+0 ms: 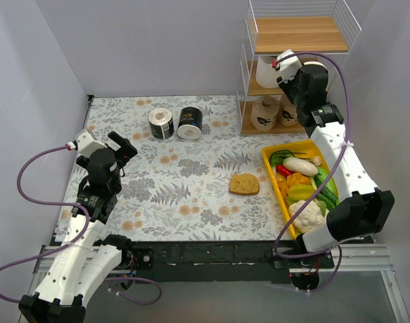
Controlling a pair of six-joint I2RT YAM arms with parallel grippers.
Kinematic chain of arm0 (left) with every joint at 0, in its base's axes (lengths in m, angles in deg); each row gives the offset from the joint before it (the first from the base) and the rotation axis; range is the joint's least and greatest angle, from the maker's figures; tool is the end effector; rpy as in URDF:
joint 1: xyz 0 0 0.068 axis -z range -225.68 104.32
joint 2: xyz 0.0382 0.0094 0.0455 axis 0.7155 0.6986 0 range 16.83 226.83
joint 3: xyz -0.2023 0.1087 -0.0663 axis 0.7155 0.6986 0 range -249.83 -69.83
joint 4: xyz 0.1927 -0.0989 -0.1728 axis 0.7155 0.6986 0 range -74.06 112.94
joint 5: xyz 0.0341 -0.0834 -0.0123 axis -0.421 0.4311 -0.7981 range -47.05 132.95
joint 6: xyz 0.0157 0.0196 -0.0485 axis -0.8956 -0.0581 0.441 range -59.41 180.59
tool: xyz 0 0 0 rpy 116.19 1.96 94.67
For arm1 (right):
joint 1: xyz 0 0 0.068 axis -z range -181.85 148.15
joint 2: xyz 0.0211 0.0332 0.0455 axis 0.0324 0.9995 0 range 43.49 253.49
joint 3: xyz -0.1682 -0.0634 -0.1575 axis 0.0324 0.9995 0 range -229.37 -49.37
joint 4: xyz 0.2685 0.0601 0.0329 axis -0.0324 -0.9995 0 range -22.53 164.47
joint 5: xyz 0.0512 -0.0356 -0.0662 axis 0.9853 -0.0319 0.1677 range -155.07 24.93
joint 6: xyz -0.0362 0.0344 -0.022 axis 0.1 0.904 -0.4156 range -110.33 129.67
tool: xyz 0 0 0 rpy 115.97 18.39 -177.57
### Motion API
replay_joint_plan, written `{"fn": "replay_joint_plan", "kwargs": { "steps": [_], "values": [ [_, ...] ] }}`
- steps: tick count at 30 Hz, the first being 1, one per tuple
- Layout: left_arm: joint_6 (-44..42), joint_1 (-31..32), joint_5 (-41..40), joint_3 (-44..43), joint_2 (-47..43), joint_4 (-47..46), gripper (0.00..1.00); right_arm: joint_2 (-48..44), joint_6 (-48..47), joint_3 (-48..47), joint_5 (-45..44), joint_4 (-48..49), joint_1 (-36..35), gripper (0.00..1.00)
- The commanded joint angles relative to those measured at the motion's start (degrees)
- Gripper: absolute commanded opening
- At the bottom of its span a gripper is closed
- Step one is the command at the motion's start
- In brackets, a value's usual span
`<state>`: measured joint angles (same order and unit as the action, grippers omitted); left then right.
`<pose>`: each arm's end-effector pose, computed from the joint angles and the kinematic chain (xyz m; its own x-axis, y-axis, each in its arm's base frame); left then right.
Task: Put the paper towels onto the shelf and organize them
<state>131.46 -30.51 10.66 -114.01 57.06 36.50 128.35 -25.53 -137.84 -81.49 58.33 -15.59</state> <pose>0.2007 -0.0342 0.3092 0.1675 -0.8728 -0.4584 -0.3499 0.3820 -0.8554 0.3555 0.0761 0.3942 -0.1955 -0.6170 -0.7623 -0.0885 0.7852 -0.6129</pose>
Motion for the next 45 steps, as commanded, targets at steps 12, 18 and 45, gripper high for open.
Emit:
{"fn": "replay_joint_plan", "kwargs": {
  "steps": [12,18,45],
  "values": [
    [-0.73,0.46,-1.28,-0.73,-1.03,0.1,0.98,3.29,2.15,-4.87,6.75,13.86,3.8,0.31],
    [-0.82,0.55,-1.54,-0.82,-1.03,0.19,0.98,3.12,3.99,-2.24,10.79,18.24,5.56,0.3],
    [-0.82,0.64,-1.72,-0.82,-0.24,0.27,0.98,7.42,3.47,-7.42,16.07,19.22,9.61,0.5]
  ]
}}
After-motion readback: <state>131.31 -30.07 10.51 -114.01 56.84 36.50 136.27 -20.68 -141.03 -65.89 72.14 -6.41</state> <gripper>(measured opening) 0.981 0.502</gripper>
